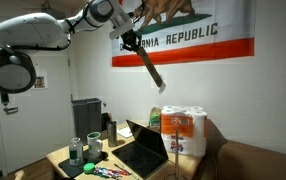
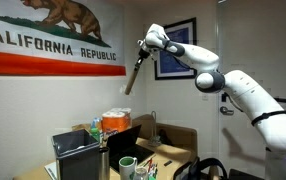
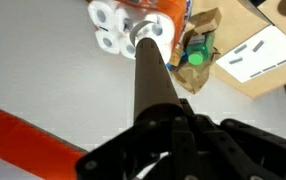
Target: Take the paper towel core and put it in the bin
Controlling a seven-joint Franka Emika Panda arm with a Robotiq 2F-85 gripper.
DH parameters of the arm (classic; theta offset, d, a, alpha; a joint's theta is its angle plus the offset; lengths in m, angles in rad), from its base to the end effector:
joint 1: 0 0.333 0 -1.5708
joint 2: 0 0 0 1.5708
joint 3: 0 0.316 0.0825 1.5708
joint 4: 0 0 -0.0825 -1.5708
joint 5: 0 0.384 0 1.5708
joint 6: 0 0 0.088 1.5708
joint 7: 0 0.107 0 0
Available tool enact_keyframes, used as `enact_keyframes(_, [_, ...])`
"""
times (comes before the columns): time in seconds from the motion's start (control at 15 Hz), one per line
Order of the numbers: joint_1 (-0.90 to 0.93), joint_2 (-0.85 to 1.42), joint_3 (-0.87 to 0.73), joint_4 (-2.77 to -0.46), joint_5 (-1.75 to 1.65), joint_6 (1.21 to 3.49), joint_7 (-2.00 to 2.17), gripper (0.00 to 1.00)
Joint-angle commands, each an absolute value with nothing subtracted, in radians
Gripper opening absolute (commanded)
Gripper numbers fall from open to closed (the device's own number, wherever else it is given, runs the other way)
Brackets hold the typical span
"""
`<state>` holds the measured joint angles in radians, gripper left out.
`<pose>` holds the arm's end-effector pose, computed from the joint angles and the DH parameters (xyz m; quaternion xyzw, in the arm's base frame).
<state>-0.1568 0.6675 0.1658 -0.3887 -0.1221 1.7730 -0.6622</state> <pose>0.6858 -0.0735 0.7699 0.8972 0.2661 0.3274 0.1305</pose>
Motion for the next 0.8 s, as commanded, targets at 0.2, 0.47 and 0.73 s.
enact_keyframes(0.2, [-0.105,0.638,0.27,-0.453,-0.041,1.783,-0.679,0.03])
enact_keyframes(0.47, [0.004,0.712,0.237,-0.346,-0.005,1.698,-0.686,0.03])
enact_keyframes(0.73, [0.083,0.724,0.223,-0.35,-0.002,1.626,-0.674,0.03])
